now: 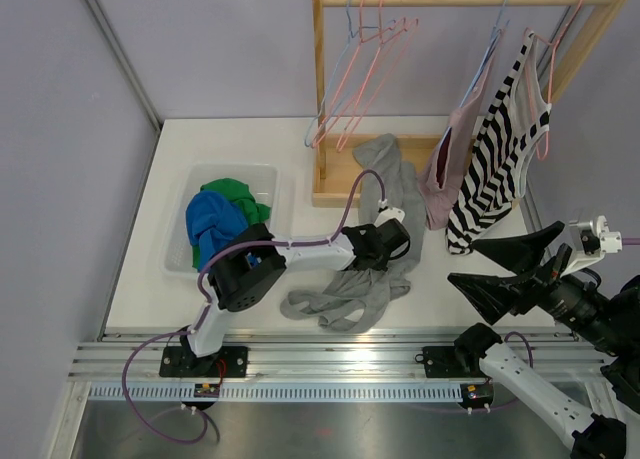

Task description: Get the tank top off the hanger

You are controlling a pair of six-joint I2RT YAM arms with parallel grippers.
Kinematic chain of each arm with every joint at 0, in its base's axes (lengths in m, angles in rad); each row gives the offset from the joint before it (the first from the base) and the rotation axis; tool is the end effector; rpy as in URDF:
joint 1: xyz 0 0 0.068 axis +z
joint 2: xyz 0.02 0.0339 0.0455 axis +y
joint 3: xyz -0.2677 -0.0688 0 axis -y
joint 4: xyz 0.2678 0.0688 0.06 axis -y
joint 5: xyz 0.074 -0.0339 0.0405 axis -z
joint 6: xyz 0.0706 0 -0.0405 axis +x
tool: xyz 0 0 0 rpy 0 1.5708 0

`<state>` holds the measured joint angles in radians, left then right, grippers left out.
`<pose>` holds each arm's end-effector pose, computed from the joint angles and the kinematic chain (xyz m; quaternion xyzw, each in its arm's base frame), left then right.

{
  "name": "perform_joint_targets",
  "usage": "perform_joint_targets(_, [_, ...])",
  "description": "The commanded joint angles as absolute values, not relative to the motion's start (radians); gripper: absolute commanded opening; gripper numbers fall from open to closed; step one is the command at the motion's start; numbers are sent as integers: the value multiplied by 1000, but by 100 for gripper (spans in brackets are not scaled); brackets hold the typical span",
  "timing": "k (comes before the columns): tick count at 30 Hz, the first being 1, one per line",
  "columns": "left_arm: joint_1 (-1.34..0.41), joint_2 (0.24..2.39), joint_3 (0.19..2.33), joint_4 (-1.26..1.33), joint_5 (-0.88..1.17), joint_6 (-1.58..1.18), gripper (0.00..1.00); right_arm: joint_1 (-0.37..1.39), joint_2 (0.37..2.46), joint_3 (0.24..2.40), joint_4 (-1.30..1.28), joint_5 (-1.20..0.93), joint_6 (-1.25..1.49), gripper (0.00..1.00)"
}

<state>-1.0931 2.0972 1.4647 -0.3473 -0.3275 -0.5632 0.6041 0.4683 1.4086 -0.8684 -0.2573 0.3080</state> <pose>0.2429 -0.4198 0.1181 0.2013 0.9234 -0.1062 0.3092 0.0165 0.0332 0.4962 -0.1926 0.6544 0.3982 0.6133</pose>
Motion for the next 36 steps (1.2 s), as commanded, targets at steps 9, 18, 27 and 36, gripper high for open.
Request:
perform_joint_targets(9, [-1121, 1768, 1278, -428, -483, -586, 0, 611, 434, 1390, -798, -276, 314, 100])
perform_joint_targets(18, [-1137, 1298, 1262, -581, -707, -531, 0, 611, 439, 1368, -776, -256, 305, 100])
perform_joint_targets(27, [-1138, 1129, 1511, -817, -873, -425, 0, 611, 457, 1371, -747, -259, 296, 99])
perform_joint_targets(36, [-1127, 1146, 1892, -966, -1084, -266, 0, 612, 466, 1353, -723, -258, 290, 99])
